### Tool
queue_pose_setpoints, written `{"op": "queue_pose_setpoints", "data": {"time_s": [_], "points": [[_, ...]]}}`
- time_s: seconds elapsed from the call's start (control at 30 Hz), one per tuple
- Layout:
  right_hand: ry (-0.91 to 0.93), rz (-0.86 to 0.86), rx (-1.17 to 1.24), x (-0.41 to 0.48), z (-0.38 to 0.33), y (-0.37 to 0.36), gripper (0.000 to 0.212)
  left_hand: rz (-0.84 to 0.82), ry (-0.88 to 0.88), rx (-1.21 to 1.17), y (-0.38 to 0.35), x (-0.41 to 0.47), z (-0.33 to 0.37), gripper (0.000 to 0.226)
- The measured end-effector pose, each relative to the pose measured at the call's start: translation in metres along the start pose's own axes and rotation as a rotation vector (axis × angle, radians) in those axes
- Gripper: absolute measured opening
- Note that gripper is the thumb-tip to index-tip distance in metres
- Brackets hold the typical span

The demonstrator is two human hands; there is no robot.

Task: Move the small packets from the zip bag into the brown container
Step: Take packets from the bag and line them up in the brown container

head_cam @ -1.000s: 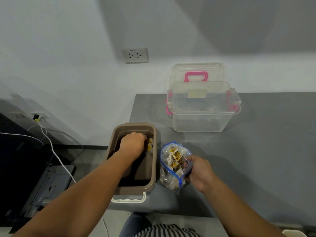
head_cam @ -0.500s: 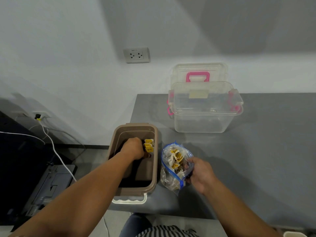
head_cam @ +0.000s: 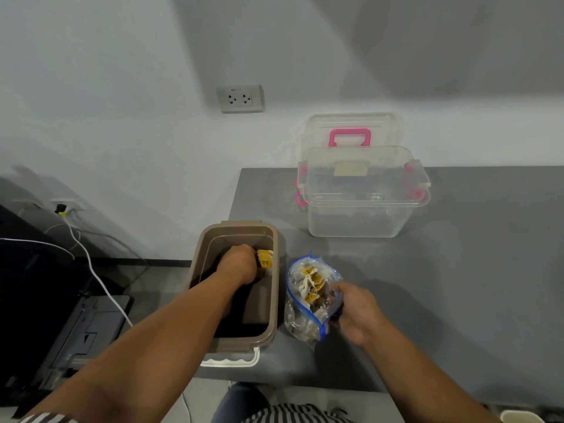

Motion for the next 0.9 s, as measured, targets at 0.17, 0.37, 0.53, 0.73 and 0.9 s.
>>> {"op": "queue_pose_setpoints", "data": {"time_s": [0.17,0.37,0.53,0.73,0.9], "points": [[-0.004,-0.025,-0.070,0.000,-0.004,0.001,0.017,-0.018,0.010,0.058,0.015,-0.008,-0.004,0.018],[0.004,-0.070,-0.104,0.000,-0.005,0.005,0.019,0.246,-0.029,0.027,0.059,-0.055,0.013,0.016],[0.017,-0.047,-0.129,0.000,-0.006,0.007,0.029,0.318,-0.293,-0.312,0.073,-0.106,0.058,0.012],[0.017,0.027,-0.086,0.002,-0.004,0.013,0.032,0.175,-0.530,0.011,0.032,-0.104,0.107,0.024],[0.026,0.030,0.030,-0.005,-0.003,0.021,0.030,0.114,-0.466,0.192,0.004,-0.092,0.116,0.032]]}}
Point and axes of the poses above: each hand's wrist, its own x-axis towards the middle knuckle, its own y-axis out of the back of the hand, z = x × y, the point moved 4 cm from there along x, towards the middle knuckle, and after that the axes turned 8 degrees about -z, right-handed, at the moved point
